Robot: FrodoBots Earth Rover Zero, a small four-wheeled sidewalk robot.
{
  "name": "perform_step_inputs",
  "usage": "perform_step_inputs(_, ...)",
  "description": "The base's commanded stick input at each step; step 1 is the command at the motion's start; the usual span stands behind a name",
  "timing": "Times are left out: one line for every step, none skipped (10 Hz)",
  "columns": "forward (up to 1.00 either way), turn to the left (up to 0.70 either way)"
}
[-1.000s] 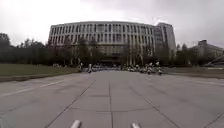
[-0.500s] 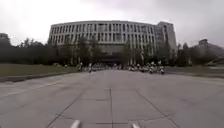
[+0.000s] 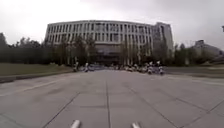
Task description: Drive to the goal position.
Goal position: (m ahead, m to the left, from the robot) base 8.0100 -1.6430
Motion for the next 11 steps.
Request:
perform_step_inputs(0.7, 0.0)
perform_step_inputs(0.46, 0.0)
perform_step_inputs(0.13, 0.0)
perform_step_inputs(0.0, 0.0)
perform_step_inputs(0.0, 0.0)
perform_step_inputs(0.0, 0.0)
perform_step_inputs(0.0, 0.0)
perform_step_inputs(0.0, 0.0)
perform_step_inputs(0.0, 0.0)
perform_step_inputs(0.0, 0.0)
perform_step_inputs(0.0, 0.0)
